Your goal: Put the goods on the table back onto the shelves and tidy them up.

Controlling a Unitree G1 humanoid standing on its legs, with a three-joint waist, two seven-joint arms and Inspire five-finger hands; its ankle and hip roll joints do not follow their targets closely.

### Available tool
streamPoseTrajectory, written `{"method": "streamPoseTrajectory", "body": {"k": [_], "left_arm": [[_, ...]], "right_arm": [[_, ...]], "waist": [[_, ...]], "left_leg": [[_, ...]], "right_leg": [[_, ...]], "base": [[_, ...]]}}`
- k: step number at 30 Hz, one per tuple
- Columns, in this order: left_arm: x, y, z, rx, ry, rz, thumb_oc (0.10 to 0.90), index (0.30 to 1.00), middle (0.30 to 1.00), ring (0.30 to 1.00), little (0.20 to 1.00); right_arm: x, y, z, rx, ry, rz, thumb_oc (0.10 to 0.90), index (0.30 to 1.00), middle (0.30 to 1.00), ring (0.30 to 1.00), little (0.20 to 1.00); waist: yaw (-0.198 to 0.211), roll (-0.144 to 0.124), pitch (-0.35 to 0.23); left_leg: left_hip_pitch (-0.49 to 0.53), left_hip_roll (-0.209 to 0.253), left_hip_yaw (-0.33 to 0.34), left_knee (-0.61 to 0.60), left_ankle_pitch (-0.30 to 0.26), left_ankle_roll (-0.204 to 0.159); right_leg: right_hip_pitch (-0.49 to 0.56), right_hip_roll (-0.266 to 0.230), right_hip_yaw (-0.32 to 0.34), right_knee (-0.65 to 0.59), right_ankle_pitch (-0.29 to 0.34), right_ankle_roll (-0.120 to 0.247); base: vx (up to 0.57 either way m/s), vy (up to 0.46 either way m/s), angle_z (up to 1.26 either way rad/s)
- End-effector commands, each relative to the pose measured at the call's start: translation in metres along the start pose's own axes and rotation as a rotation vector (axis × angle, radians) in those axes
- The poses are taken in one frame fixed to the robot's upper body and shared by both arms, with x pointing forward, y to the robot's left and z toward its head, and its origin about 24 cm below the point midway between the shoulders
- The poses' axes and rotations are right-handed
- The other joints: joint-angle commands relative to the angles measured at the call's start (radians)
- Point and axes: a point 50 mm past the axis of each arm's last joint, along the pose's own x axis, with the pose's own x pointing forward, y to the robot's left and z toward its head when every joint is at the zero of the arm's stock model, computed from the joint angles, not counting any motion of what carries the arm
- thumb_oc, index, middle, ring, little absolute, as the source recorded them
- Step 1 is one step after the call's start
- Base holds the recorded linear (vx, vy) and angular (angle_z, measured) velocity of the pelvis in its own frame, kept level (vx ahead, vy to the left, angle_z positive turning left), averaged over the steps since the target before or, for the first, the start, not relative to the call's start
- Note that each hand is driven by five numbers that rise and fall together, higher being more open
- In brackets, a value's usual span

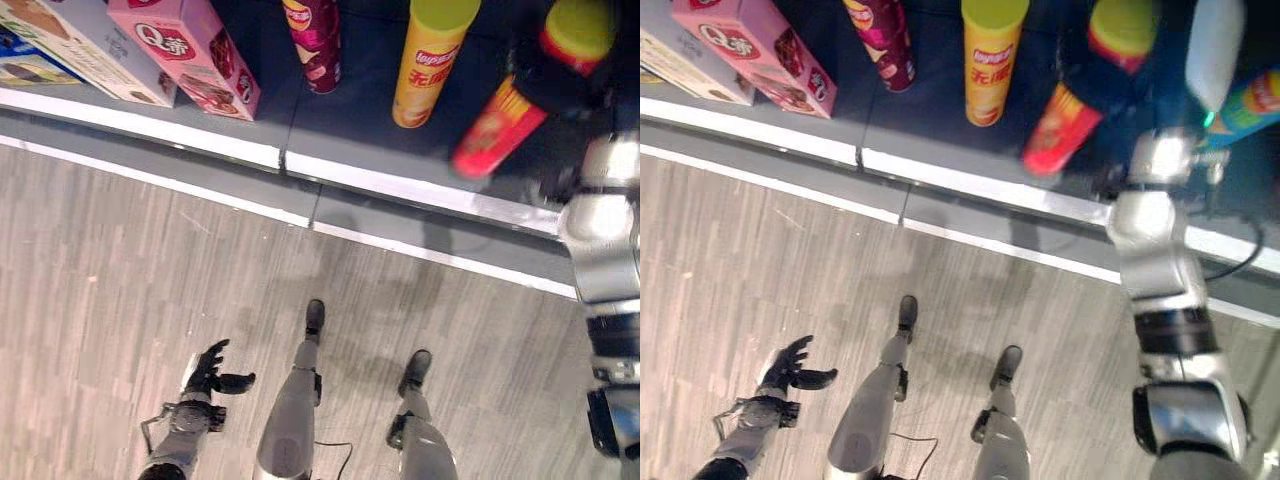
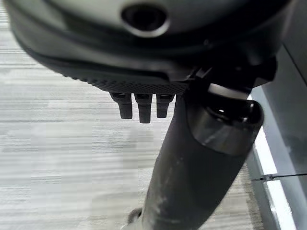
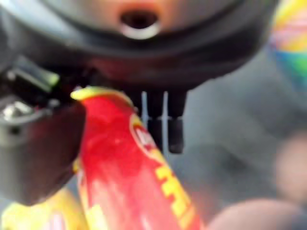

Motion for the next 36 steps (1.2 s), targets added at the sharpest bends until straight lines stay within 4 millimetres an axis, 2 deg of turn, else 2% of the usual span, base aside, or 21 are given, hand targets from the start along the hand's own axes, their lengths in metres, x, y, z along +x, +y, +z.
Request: {"method": "streamPoseTrajectory", "body": {"k": [1, 8, 15, 20, 21, 26, 36], "left_arm": [[0.003, 0.051, -0.001, 0.076, 0.011, 0.158, 0.8, 0.9, 0.9, 0.9, 0.9], [0.003, 0.049, -0.004, 0.091, 0.022, 0.158, 0.8, 0.9, 0.9, 0.9, 0.9], [-0.001, 0.044, -0.013, 0.069, 0.046, 0.159, 0.8, 0.9, 0.9, 0.9, 0.9], [-0.002, 0.042, -0.012, 0.059, 0.037, 0.167, 0.8, 0.9, 0.9, 0.9, 0.9], [-0.002, 0.043, -0.011, 0.057, 0.03, 0.173, 0.8, 0.9, 0.9, 0.9, 0.9], [-0.003, 0.043, -0.012, 0.059, 0.02, 0.179, 0.8, 0.9, 0.9, 0.9, 0.9], [-0.004, 0.042, -0.014, 0.054, 0.026, 0.192, 0.8, 0.9, 0.9, 0.9, 0.9]], "right_arm": [[0.011, -0.032, 0.033, 0.047, -0.194, -0.129, 0.4, 0.3, 0.3, 0.3, 0.3], [0.01, -0.036, 0.035, 0.005, -0.216, -0.151, 0.4, 0.3, 0.3, 0.3, 0.3], [0.014, -0.04, 0.047, -0.05, -0.277, -0.199, 0.4, 0.3, 0.3, 0.3, 0.3], [0.024, -0.046, 0.061, -0.125, -0.334, -0.289, 0.4, 0.3, 0.3, 0.3, 0.3], [0.028, -0.053, 0.065, -0.161, -0.351, -0.34, 0.4, 0.3, 0.3, 0.3, 0.3], [0.036, -0.063, 0.073, -0.196, -0.373, -0.447, 0.4, 0.3, 0.3, 0.3, 0.3], [0.042, -0.078, 0.071, -0.265, -0.353, -0.599, 0.4, 0.3, 0.3, 0.3, 0.3]], "waist": [[-0.026, -0.051, -0.047], [-0.023, -0.044, -0.053], [-0.01, -0.032, -0.07], [0.011, -0.02, -0.073], [0.018, -0.017, -0.073], [0.031, -0.011, -0.072], [0.051, 0.006, -0.064]], "left_leg": [[-0.04, 0.088, -0.019, 0.191, -0.248, -0.114], [-0.038, 0.094, -0.024, 0.192, -0.249, -0.115], [-0.031, 0.101, -0.021, 0.17, -0.233, -0.119], [-0.032, 0.099, -0.023, 0.148, -0.226, -0.122], [-0.035, 0.095, -0.024, 0.144, -0.223, -0.122], [-0.051, 0.083, -0.03, 0.14, -0.214, -0.12], [-0.081, 0.067, -0.036, 0.148, -0.214, -0.117]], "right_leg": [[-0.068, -0.122, -0.041, 0.091, 0.032, 0.085], [-0.071, -0.119, -0.042, 0.1, 0.019, 0.085], [-0.064, -0.118, -0.055, 0.091, 0.013, 0.085], [-0.055, -0.119, -0.064, 0.081, 0.012, 0.085], [-0.056, -0.12, -0.066, 0.078, 0.013, 0.085], [-0.064, -0.128, -0.075, 0.075, 0.02, 0.085], [-0.078, -0.137, -0.086, 0.07, 0.029, 0.085]], "base": [[0.0, -0.036, -0.11], [0.0, -0.015, -0.09], [0.0, 0.001, -0.01], [0.01, -0.003, 0.01], [0.03, -0.006, 0.05], [0.01, 0.009, 0.1], [0.01, 0.005, 0.05]]}}
